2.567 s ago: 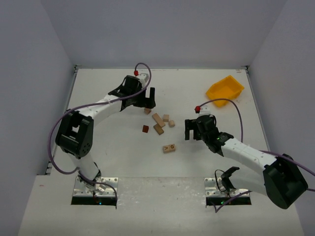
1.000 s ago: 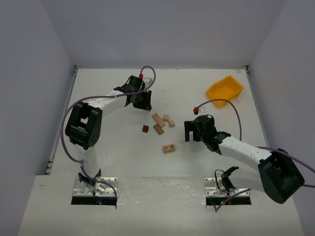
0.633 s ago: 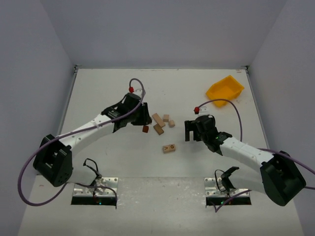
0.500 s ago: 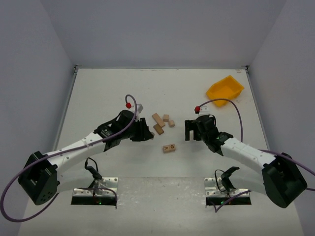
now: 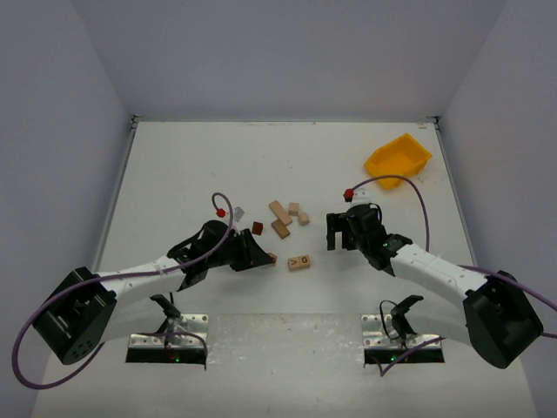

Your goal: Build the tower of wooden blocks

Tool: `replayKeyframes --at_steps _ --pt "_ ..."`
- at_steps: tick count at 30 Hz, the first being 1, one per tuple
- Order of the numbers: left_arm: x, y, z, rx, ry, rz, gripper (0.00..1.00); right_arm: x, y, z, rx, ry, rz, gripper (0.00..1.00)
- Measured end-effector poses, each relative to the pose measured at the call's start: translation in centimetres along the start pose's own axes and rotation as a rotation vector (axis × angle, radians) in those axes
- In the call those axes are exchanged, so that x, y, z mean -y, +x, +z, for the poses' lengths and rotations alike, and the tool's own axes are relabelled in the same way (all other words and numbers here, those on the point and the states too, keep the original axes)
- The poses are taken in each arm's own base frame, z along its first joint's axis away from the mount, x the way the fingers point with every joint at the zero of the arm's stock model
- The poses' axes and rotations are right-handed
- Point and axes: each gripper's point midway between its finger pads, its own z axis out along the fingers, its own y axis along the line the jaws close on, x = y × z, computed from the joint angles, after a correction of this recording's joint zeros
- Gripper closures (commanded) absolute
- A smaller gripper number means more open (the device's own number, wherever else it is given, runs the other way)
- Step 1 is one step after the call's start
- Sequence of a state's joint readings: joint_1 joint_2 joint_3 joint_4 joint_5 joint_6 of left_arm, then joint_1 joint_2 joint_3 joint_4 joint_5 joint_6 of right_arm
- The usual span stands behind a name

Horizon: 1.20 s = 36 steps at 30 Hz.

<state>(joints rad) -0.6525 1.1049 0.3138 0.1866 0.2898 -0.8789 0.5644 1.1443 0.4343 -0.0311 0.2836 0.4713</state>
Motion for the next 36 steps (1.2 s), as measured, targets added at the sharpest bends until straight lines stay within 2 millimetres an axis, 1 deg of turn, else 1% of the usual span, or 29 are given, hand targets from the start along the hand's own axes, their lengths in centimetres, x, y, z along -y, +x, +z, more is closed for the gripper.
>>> replayKeyframes --at_steps 10,16,19,23,25,27,33,35,36 --pt "-0.8 1.0 1.7 -0.041 0.016 -0.064 1.00 0.2 0.8 0.3 -0.030 0.011 -0.008 0.01" --pt "-2.7 2.3 2.8 -0.100 -0.039 -0.095 1.00 0.5 1.8 0.6 -0.072 0.026 -0.018 0.01" --pt "-2.8 2.5 3.0 -0.111 -0.042 -0.102 1.00 0.6 1.9 0.6 -0.078 0.030 -0.020 0.01" --pt "-2.7 2.4 3.1 -0.113 -0.044 -0.103 0.89 0.6 1.9 0.6 -0.077 0.031 -0.020 0.01" --pt "-2.8 2.4 3.1 -0.114 -0.048 -0.104 0.82 0.6 1.9 0.6 -0.077 0.031 -0.020 0.01" --pt "-2.8 2.4 3.2 -0.113 -0.054 -0.106 0.78 0.6 1.9 0.6 -0.077 0.031 -0.020 0.01" --pt "-3.1 2.2 3.2 -0.107 -0.076 -0.118 0.73 0.6 1.9 0.6 -0.077 0.031 -0.020 0.01" --pt "-3.1 2.1 3.1 -0.103 -0.088 -0.124 0.68 0.6 1.9 0.6 -0.077 0.031 -0.020 0.01" --pt "-3.2 2.0 3.1 -0.101 -0.095 -0.127 0.63 0.6 1.9 0.6 -0.077 0.032 -0.020 0.01"
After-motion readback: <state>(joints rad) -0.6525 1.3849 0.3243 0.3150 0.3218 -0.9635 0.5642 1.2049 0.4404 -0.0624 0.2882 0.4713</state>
